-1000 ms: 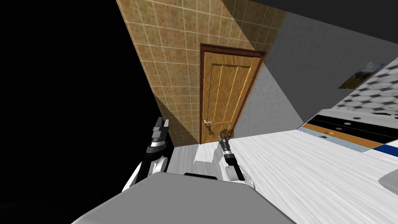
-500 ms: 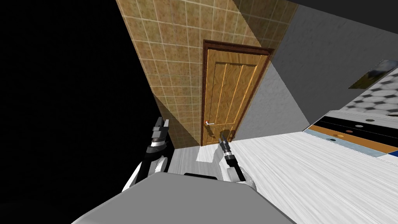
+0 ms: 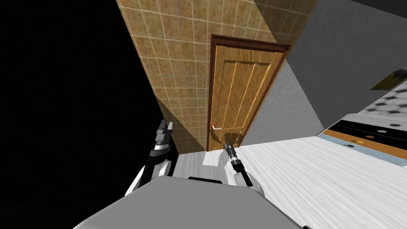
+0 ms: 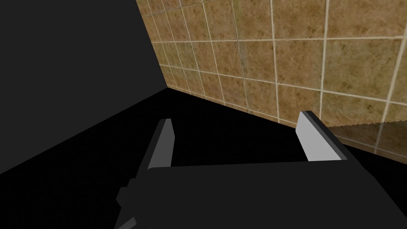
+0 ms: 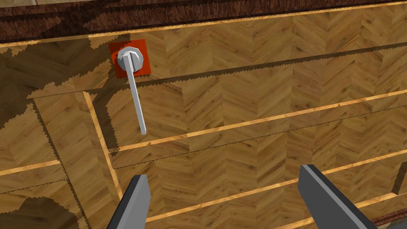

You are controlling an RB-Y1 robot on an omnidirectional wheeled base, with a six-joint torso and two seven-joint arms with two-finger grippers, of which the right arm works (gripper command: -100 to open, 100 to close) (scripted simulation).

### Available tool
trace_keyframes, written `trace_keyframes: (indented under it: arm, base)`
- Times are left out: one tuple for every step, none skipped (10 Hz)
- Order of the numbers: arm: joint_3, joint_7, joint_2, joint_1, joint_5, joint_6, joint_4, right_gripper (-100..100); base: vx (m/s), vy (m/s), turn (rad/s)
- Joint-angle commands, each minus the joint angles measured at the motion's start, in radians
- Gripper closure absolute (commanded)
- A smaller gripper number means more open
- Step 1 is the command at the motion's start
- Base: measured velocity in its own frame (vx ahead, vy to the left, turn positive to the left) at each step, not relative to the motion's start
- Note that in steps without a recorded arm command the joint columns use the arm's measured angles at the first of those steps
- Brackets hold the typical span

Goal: Pull the door open

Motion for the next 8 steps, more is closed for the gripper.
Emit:
trace_keyframes:
  arm:
    - [0.008,-0.011,-0.008,-0.016,-0.003,-0.008,0.043,-100]
    - [0.013,-0.017,-0.012,-0.024,-0.004,-0.013,0.069,-100]
    - [0.018,-0.023,-0.016,-0.033,-0.005,-0.018,0.093,-100]
    - [0.022,-0.028,-0.02,-0.04,-0.007,-0.022,0.115,-100]
    - [0.026,-0.033,-0.024,-0.047,-0.008,-0.026,0.137,-100]
    - [0.031,-0.039,-0.027,-0.054,-0.009,-0.031,0.158,-100]
    - [0.035,-0.044,-0.031,-0.062,-0.01,-0.035,0.18,-100]
    - [0.039,-0.049,-0.035,-0.069,-0.012,-0.039,0.202,-100]
  base:
    - [0.095,0.051,0.016]
    - [0.096,0.045,0.019]
    - [0.091,0.03,0.016]
    - [0.103,0.054,0.016]
    - [0.1,0.06,0.012]
    - [0.104,0.047,0.013]
    - [0.096,0.051,0.018]
    - [0.09,0.051,0.013]
